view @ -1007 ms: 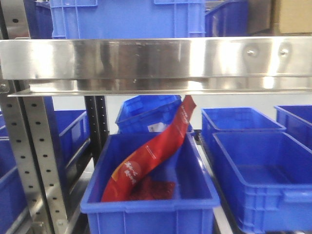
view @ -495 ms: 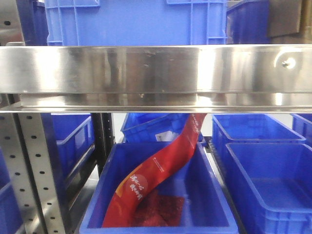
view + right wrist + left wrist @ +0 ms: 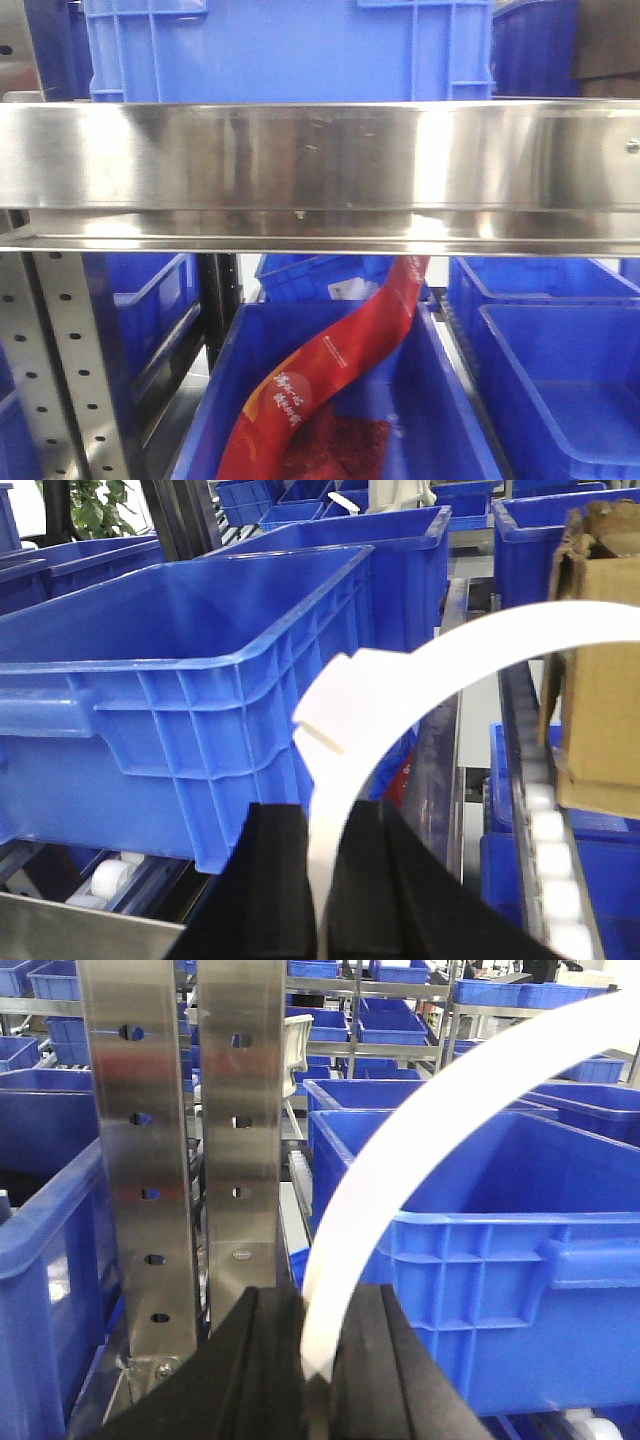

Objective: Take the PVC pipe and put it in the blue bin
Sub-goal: 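Drive up to the shelf and bring both held pieces over a blue bin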

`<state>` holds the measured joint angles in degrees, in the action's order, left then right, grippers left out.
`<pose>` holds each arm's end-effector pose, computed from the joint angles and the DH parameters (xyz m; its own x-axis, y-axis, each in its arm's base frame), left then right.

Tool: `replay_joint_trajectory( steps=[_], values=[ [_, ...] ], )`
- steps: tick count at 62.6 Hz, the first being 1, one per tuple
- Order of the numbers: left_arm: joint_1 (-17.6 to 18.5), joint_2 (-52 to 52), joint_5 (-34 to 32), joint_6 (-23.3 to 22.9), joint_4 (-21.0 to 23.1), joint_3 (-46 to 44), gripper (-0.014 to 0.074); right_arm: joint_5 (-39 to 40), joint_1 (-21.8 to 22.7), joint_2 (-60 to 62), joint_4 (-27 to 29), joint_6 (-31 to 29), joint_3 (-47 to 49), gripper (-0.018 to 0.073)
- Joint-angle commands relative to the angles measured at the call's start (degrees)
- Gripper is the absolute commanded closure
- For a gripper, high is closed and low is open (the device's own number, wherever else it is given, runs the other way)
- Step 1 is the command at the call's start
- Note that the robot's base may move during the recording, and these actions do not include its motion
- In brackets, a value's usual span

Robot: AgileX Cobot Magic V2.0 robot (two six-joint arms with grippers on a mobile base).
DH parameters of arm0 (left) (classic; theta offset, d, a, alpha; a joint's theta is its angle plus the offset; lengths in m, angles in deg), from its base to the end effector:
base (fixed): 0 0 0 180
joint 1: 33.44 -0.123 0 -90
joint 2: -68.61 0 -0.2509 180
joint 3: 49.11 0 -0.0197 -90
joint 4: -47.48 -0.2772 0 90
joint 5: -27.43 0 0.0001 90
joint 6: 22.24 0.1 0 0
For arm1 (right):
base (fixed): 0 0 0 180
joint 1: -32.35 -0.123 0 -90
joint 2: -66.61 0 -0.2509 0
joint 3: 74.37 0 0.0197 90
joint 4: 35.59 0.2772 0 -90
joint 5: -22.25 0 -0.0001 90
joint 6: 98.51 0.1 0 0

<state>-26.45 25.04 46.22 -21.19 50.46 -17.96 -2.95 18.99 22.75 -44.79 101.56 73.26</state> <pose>0.1787 -0.0236 0.3818 -0.0646 -0.0232 -0.9976 0.1363 0.9901 -0.0319 0.1782 0.0353 0.3626 -0.2178 0.1568 -0.9633 -0.1238 0.9746 0.1866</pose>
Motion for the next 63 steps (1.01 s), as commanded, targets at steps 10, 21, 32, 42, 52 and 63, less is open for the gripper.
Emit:
replay_joint_trajectory(
  steps=[10, 21, 32, 42, 52, 63],
  values=[
    [0.25, 0.25, -1.75, 0.08, 0.32, -0.09, 0.0707, 1.63, -0.04, 0.26, -0.73, -0.29, 0.18, 0.0727],
    [0.25, 0.25, -1.75, 0.08, 0.32, -0.09, 0.0707, 1.63, -0.04, 0.26, -0.73, -0.29, 0.18, 0.0727],
    [0.25, 0.25, -1.75, 0.08, 0.32, -0.09, 0.0707, 1.63, -0.04, 0.26, -0.73, -0.29, 0.18, 0.0727],
    [0.25, 0.25, -1.75, 0.08, 0.32, -0.09, 0.0707, 1.63, -0.04, 0.26, -0.73, -0.29, 0.18, 0.0727],
    [0.25, 0.25, -1.75, 0.08, 0.32, -0.09, 0.0707, 1.63, -0.04, 0.26, -0.73, -0.29, 0.18, 0.0727],
    [0.25, 0.25, -2.12, 0.08, 0.32, -0.09, 0.0707, 2.08, -0.04, 0.26, -0.73, -0.29, 0.18, 0.0727]
  ],
)
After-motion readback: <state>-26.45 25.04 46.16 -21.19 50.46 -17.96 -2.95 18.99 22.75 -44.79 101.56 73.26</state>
